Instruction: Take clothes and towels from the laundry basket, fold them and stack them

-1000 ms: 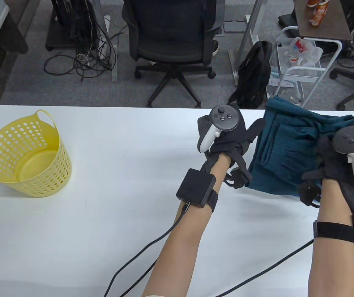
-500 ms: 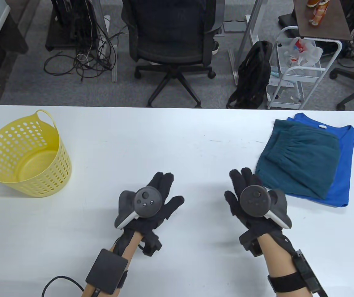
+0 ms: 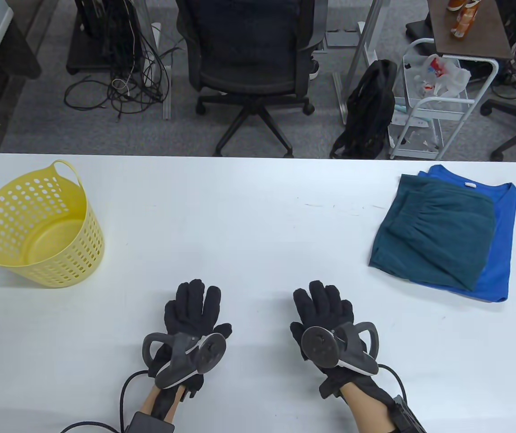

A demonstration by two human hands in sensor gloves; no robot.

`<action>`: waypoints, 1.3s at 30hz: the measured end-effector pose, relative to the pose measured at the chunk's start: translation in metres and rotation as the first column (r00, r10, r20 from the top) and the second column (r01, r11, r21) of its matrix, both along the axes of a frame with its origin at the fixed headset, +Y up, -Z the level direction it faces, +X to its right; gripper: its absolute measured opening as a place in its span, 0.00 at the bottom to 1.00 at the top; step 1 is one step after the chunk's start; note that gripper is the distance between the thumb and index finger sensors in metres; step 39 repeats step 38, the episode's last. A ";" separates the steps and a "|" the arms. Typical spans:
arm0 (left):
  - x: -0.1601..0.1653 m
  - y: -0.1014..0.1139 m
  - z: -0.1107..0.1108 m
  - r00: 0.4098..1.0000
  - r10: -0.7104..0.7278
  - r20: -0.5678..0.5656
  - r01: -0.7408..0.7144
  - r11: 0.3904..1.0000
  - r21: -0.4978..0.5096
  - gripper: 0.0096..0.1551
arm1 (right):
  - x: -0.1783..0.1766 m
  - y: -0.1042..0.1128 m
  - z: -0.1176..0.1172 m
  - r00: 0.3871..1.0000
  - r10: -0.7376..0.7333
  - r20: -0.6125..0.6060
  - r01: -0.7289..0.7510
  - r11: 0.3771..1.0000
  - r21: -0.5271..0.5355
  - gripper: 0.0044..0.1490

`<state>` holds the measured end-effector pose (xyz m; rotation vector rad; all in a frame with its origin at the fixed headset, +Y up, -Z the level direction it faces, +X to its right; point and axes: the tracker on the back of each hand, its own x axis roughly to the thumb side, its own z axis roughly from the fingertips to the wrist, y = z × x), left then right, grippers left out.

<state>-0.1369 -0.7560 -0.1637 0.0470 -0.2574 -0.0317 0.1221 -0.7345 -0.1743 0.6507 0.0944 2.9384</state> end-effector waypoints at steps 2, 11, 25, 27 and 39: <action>0.001 -0.004 -0.001 1.000 -0.029 0.003 0.029 0.999 -0.014 0.55 | 0.003 -0.003 0.002 1.000 -0.004 -0.001 0.004 1.000 -0.001 0.46; -0.001 -0.007 -0.003 1.000 -0.008 0.016 0.009 0.999 -0.038 0.54 | 0.003 -0.009 0.004 1.000 -0.002 -0.019 0.002 1.000 -0.020 0.46; -0.004 -0.012 -0.005 0.999 0.032 0.021 -0.031 0.996 -0.082 0.54 | -0.002 -0.017 0.003 0.999 0.014 -0.040 -0.017 0.997 -0.077 0.47; -0.005 -0.011 -0.005 0.999 0.039 0.019 -0.037 0.996 -0.077 0.54 | -0.001 -0.017 0.004 0.999 0.018 -0.033 -0.021 0.997 -0.076 0.47; -0.009 -0.012 -0.007 0.996 0.088 0.011 -0.086 0.991 -0.100 0.54 | 0.004 -0.017 0.003 0.999 -0.023 -0.028 0.019 0.994 -0.108 0.47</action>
